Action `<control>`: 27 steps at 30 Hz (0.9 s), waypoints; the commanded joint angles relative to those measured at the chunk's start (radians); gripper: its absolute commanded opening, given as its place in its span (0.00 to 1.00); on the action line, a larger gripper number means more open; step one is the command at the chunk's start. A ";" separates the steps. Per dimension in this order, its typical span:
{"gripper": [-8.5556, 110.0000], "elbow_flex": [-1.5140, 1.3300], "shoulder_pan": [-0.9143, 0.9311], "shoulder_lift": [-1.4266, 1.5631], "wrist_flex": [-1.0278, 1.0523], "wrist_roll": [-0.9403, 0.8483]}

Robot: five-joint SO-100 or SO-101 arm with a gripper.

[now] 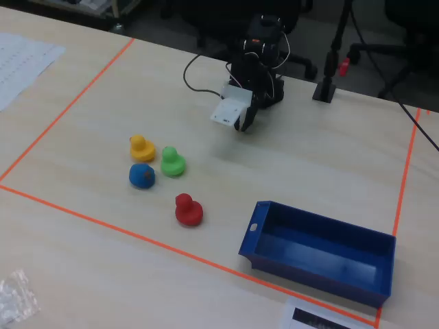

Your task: Grasp blue duck and put it into box.

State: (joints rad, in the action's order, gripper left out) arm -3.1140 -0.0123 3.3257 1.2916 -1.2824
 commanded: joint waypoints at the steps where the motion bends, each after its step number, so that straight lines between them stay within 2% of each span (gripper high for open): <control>1: 0.18 0.064 0.005 -0.117 -0.129 0.031; 13: 0.24 0.104 0.003 -0.137 -0.152 0.041; 21: 0.27 0.603 0.087 -0.664 -0.308 0.011; 27: 0.28 0.957 0.285 -1.083 -0.488 -0.066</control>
State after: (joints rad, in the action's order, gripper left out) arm -2.4099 0.1595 2.4958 0.9081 -1.3116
